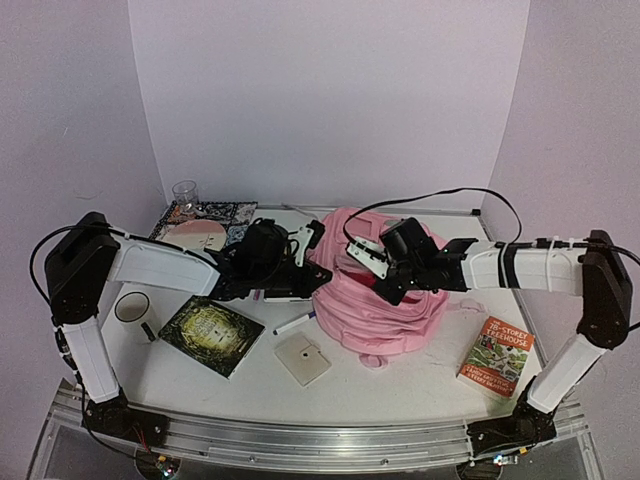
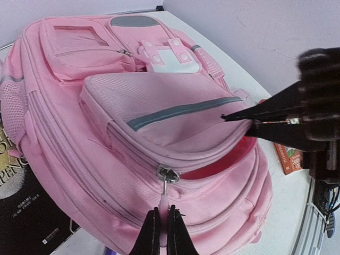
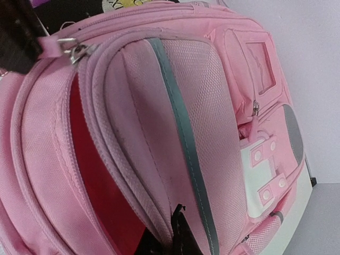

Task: Pack the student bag
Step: Unzip the upper front pocket of the student bag, then grab the pen at the center of the board, then adjust the student bag at the center of the board.

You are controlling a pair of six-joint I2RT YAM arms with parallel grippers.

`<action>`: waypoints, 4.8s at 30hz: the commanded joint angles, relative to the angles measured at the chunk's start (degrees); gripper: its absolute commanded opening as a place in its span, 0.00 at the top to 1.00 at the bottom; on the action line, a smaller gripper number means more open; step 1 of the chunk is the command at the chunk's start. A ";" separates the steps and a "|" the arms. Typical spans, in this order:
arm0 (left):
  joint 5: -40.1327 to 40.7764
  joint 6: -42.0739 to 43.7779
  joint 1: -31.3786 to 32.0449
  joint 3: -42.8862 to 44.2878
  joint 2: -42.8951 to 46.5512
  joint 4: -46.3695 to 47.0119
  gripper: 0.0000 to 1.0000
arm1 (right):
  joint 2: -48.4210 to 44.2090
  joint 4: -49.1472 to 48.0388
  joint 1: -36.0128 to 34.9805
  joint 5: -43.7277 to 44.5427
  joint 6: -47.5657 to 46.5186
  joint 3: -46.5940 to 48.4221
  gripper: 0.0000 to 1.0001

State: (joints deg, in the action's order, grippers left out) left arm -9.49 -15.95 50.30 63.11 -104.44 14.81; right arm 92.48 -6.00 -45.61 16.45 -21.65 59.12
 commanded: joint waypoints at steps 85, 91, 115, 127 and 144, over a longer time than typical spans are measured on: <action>16.60 1.30 -16.99 18.43 -15.31 -54.18 0.85 | -4.38 5.43 3.05 6.43 2.69 7.66 1.00; 16.82 2.06 -16.99 21.47 -19.00 -55.23 0.91 | -4.42 5.52 3.03 6.22 3.01 7.57 1.00; -9.71 -17.29 -16.90 9.03 3.41 -24.95 1.00 | -2.27 12.07 2.36 15.86 13.88 15.48 1.00; -18.25 -35.63 -7.41 4.59 5.87 -6.10 1.00 | 1.05 21.72 0.71 20.62 27.42 23.49 1.00; -14.63 -39.88 -2.86 12.85 5.24 -5.28 1.00 | 7.40 26.67 0.29 11.35 36.58 35.37 1.00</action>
State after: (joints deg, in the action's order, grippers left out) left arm -24.82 -54.51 47.46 71.99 -100.25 7.12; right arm 99.45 23.09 -44.95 29.89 10.39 89.09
